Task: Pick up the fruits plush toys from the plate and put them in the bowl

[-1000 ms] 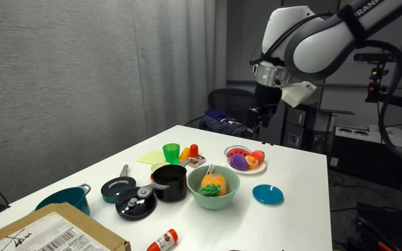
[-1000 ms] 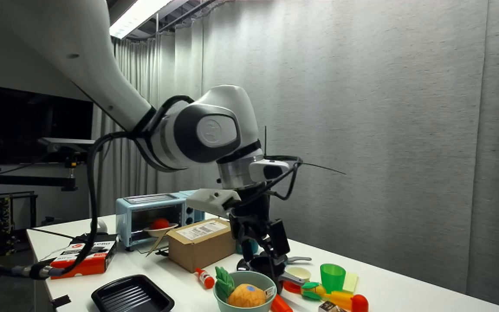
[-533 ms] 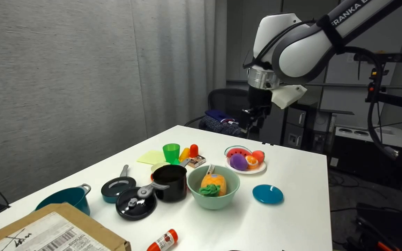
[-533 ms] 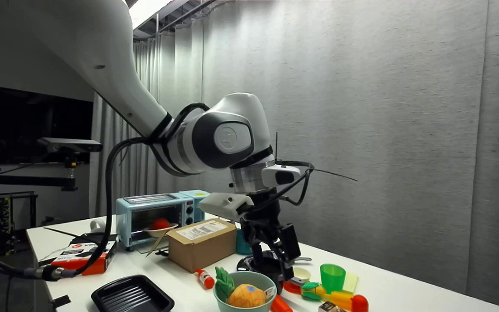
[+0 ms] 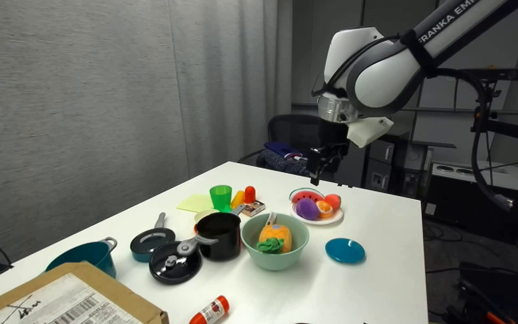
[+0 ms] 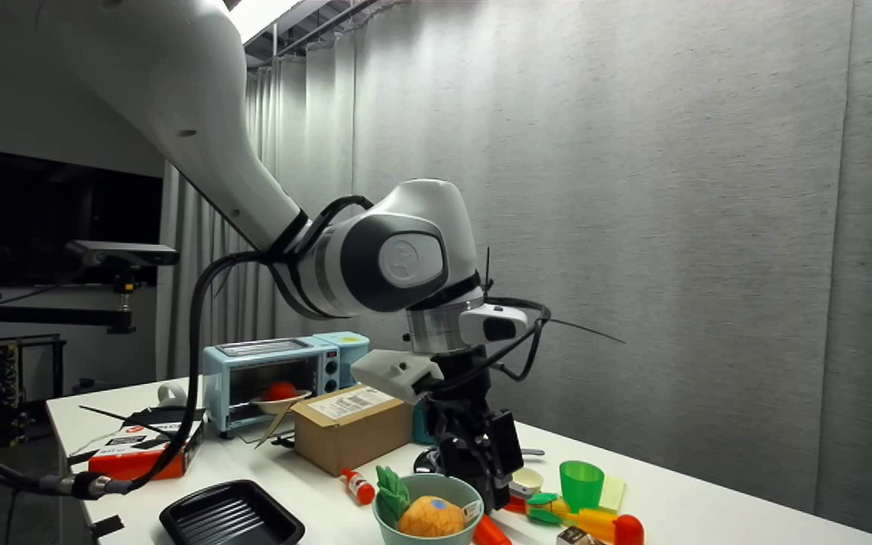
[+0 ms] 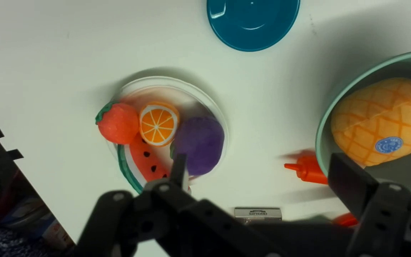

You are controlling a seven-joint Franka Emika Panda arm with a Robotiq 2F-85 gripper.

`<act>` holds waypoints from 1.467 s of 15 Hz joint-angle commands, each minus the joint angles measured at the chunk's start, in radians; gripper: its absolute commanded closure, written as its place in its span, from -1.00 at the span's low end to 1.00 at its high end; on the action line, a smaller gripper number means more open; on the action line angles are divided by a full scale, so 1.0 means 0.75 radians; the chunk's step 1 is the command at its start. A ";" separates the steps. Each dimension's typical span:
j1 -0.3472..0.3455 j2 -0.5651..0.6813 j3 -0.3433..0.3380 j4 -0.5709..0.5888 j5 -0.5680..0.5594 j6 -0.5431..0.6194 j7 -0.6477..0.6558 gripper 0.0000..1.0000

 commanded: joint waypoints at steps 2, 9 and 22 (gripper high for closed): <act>0.026 0.175 -0.022 0.119 0.132 -0.035 0.020 -1.00; 0.105 0.401 -0.114 0.267 -0.036 0.211 0.342 -1.00; 0.254 0.707 -0.353 0.464 -0.171 0.152 0.729 -1.00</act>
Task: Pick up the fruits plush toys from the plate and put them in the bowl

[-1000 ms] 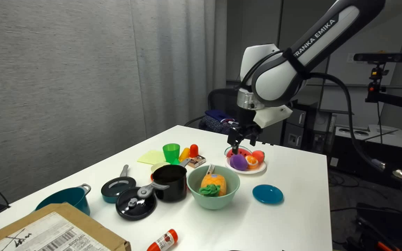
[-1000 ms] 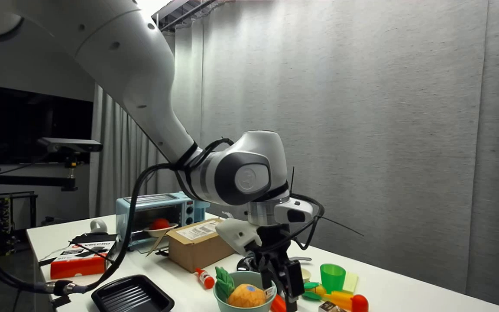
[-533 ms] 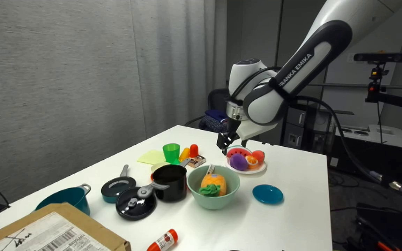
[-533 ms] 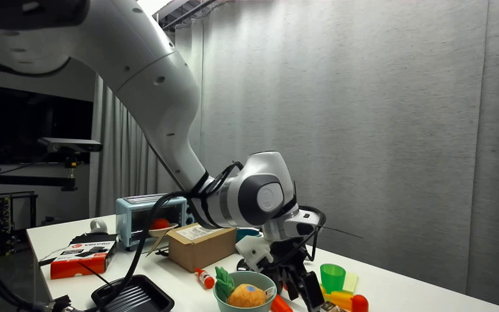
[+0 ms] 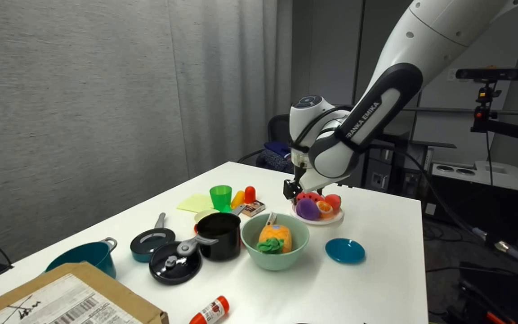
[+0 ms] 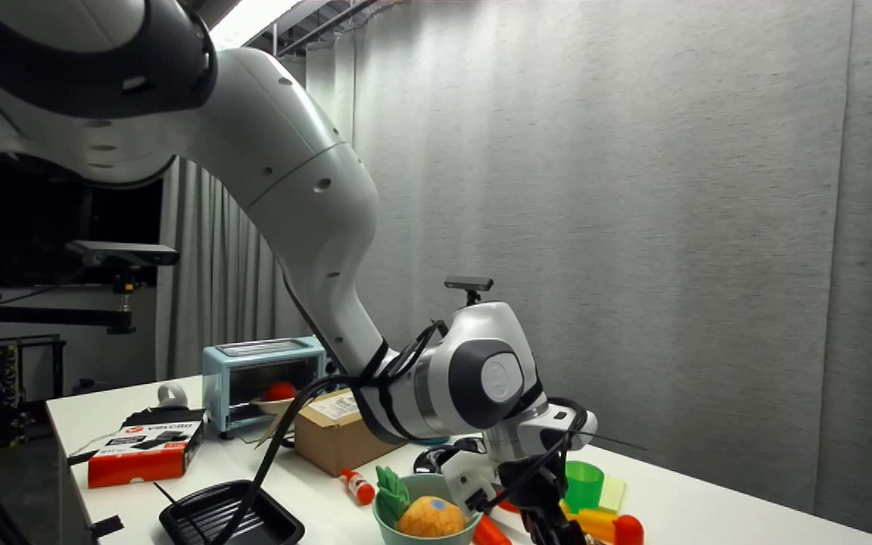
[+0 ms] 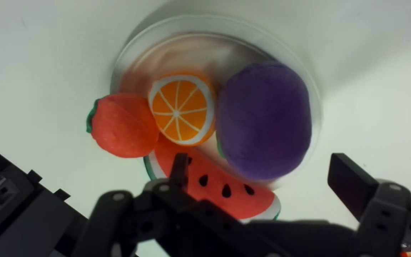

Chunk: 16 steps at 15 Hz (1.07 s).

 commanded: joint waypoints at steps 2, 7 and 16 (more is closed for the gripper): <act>-0.017 0.064 0.014 0.062 0.091 -0.081 -0.017 -1.00; -0.027 0.072 0.011 0.058 0.123 -0.090 -0.025 -0.31; -0.118 -0.102 0.198 0.095 0.367 -0.176 -0.378 0.95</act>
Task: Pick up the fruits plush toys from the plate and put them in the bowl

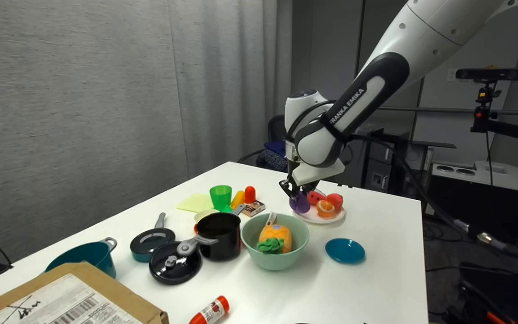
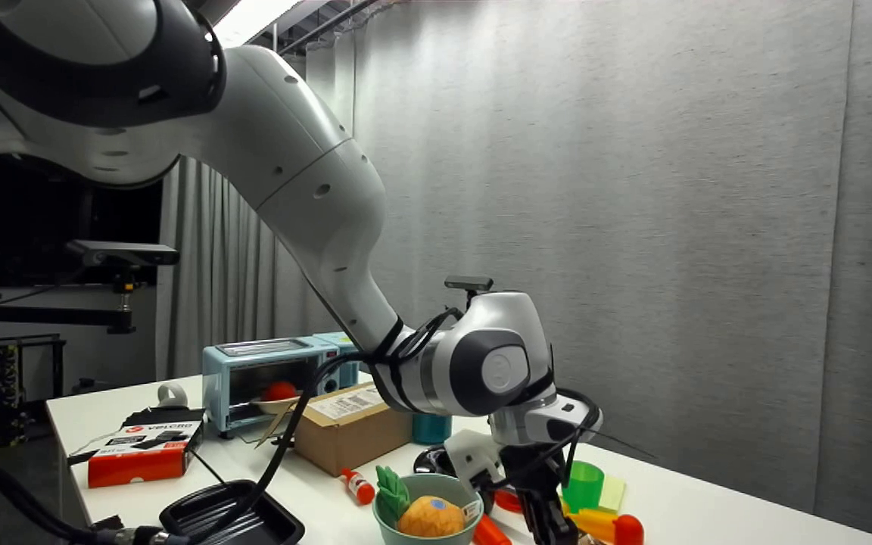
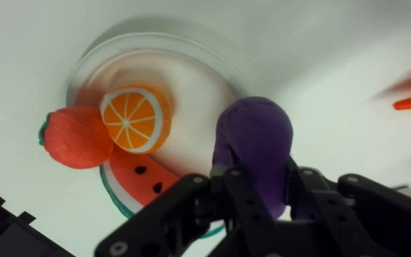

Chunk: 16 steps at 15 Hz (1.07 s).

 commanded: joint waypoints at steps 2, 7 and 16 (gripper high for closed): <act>-0.070 -0.172 0.173 0.011 0.206 -0.110 -0.315 0.90; -0.097 -0.288 0.347 0.013 0.484 -0.229 -0.654 0.92; -0.079 -0.159 0.395 0.046 0.600 -0.432 -0.847 0.92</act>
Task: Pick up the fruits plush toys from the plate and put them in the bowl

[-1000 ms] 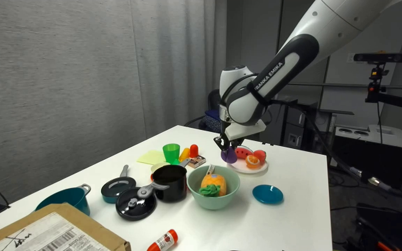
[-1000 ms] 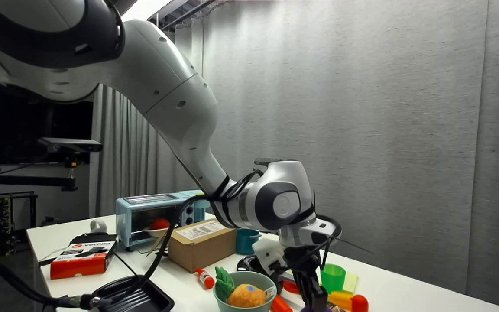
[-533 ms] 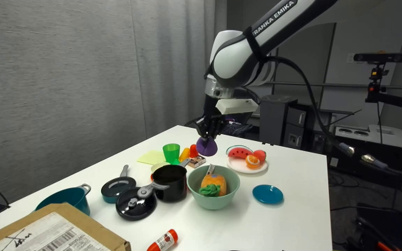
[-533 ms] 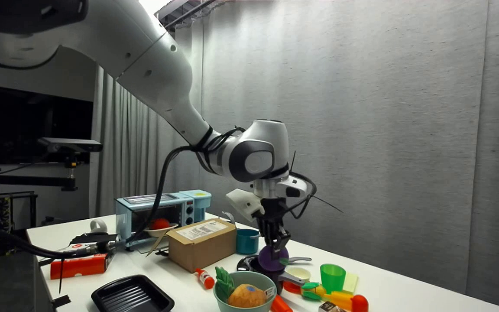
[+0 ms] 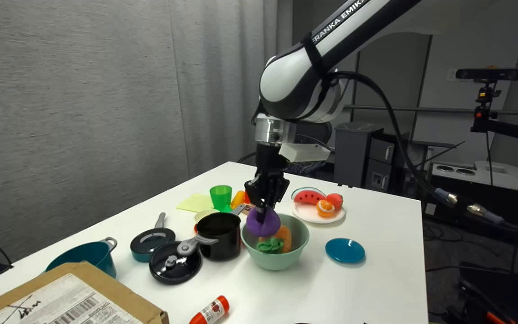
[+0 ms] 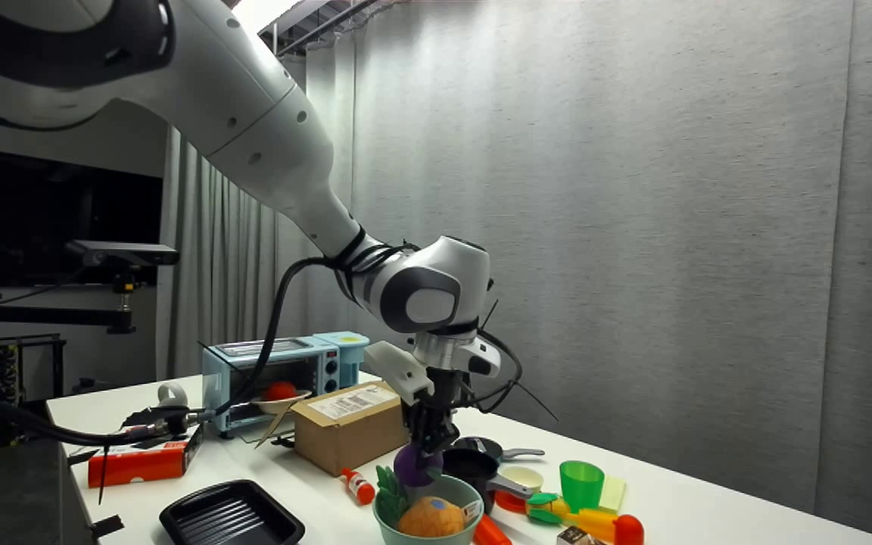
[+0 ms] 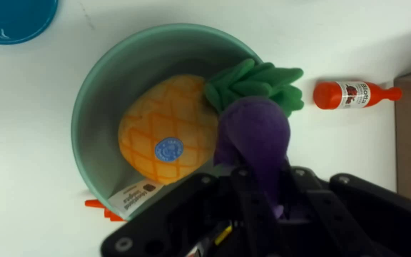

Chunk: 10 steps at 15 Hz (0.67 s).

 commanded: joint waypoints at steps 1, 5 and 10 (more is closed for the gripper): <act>-0.010 0.066 0.003 0.034 -0.006 -0.019 -0.048 0.92; -0.004 0.099 0.003 0.034 -0.006 0.027 -0.022 0.17; -0.002 0.059 -0.009 0.049 -0.044 0.064 -0.017 -0.50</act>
